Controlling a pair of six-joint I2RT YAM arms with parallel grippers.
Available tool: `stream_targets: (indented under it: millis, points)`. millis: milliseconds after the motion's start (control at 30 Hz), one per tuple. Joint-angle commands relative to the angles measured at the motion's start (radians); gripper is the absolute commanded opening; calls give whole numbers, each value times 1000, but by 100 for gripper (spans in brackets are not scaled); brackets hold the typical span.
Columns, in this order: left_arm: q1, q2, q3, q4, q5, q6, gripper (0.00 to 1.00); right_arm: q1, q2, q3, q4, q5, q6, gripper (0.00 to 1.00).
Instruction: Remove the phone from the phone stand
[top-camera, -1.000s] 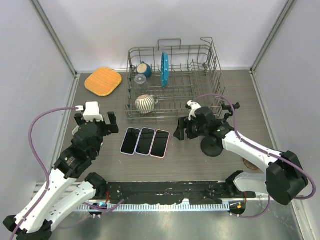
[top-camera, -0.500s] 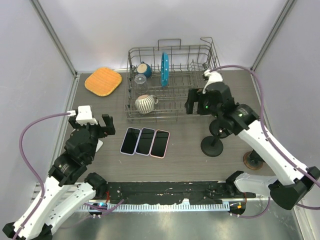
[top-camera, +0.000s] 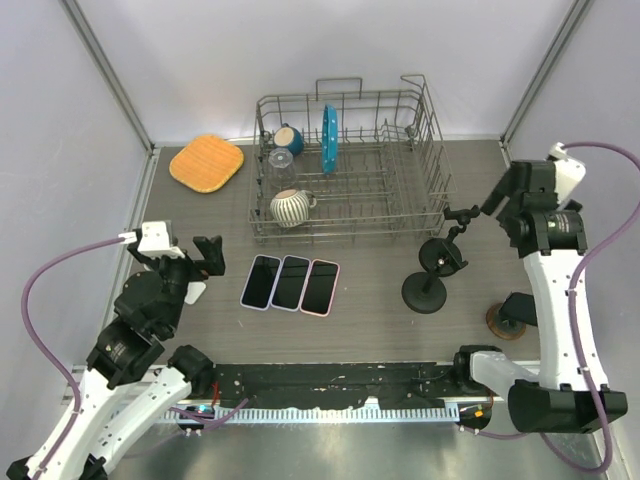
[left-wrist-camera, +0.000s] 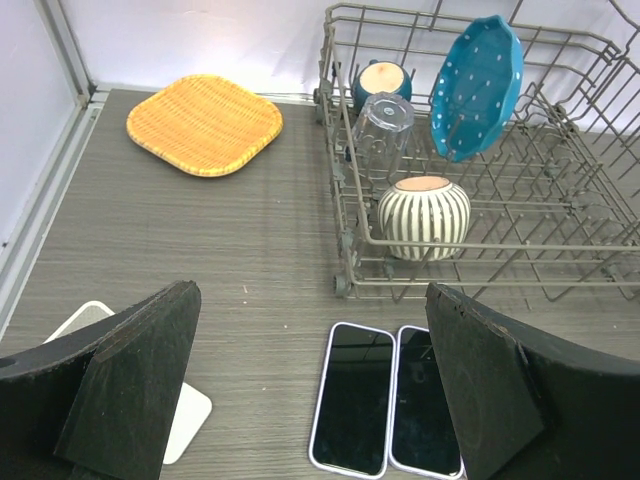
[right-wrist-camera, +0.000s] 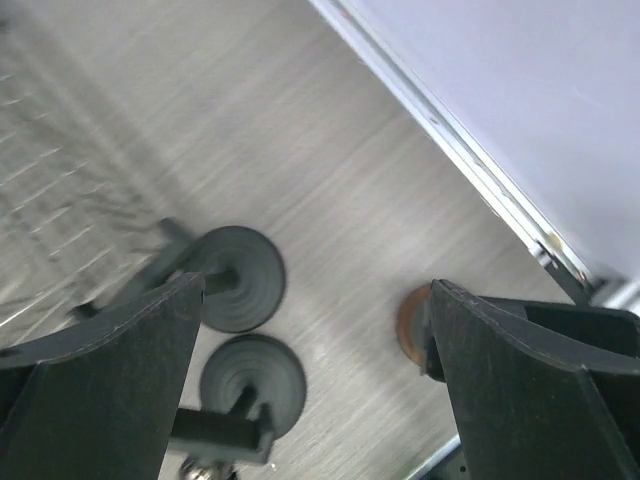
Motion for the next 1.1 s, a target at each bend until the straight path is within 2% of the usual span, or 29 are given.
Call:
stream_targets:
  millis: [0, 67, 133, 300, 700, 800, 900, 1067]
  points:
    - [7, -24, -12, 53, 36, -11, 100, -199, -12, -87, 17, -67, 41, 100]
    - [7, -42, -23, 56, 33, -11, 100, -311, -21, -139, 44, -69, 62, 100]
    - [7, -60, -34, 64, 27, -12, 100, -385, -21, -183, 49, -1, 96, 100]
    - [7, -87, -40, 76, 16, -11, 100, -526, -35, -272, 58, 90, 202, 99]
    - [-4, -111, -57, 87, 16, -12, 100, -554, -130, -357, 29, 362, 236, 97]
    - [-4, -113, -57, 86, 18, -14, 100, -563, -125, -409, 49, 342, 236, 97]
    - [-6, -114, -58, 86, 19, -14, 100, -577, -151, -456, 84, 258, 234, 97]
    - [-7, -111, -58, 86, 24, -14, 100, -588, -171, -457, 101, 239, 219, 96]
